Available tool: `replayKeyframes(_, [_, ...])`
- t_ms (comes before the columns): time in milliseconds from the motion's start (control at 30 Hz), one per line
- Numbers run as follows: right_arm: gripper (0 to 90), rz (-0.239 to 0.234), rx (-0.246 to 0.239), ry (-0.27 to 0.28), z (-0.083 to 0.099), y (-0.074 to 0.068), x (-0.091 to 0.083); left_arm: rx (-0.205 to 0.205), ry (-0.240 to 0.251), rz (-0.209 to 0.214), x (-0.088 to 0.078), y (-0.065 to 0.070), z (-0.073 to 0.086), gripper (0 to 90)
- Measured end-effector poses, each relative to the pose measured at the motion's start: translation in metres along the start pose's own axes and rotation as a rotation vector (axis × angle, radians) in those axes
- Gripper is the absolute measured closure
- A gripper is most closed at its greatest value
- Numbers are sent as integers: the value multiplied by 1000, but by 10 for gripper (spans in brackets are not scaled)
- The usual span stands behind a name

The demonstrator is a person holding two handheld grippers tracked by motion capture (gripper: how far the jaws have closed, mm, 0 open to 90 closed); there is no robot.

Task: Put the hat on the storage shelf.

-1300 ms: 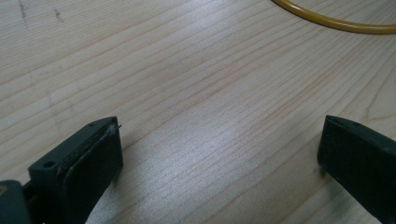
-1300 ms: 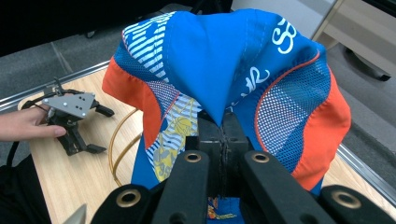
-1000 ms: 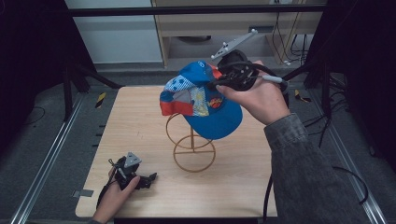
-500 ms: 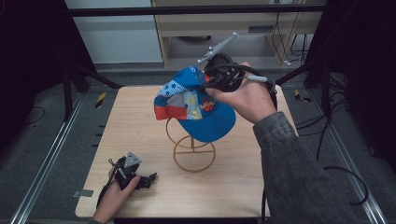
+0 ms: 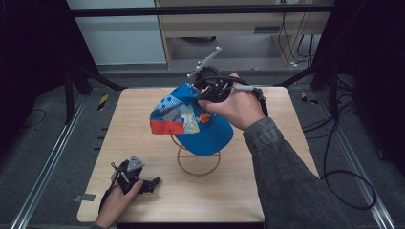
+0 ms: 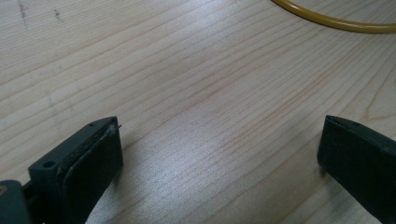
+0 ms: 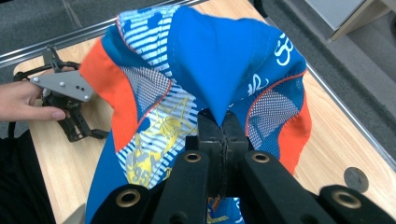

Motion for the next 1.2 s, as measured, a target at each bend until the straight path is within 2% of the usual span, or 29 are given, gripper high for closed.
replayKeyframes(167, [900, -1, -8, -31, 3, -3, 8, -3, 1, 2, 0, 0, 0, 0])
replayKeyframes(767, [889, -19, -22, -60, 10, -8, 21, 0, 1, 3, 0, 0, 0, 0])
replayKeyframes(933, [869, -19, -16, -58, 11, -8, 20, 0, 1, 3, 0, 0, 0, 0])
replayKeyframes(1200, [771, -21, -10, -49, 11, -7, 19, 0, 1, 3, 0, 0, 0, 0])
Point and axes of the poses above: each handheld gripper's, and its own axes: x roughly forward along the jaws, z roughly out of its underside, y roughly to its right, the point moved 3 cm from there along x, roughly forward along the jaws, and after that the axes turned 6 degrees about y, right-handed, at the moved point
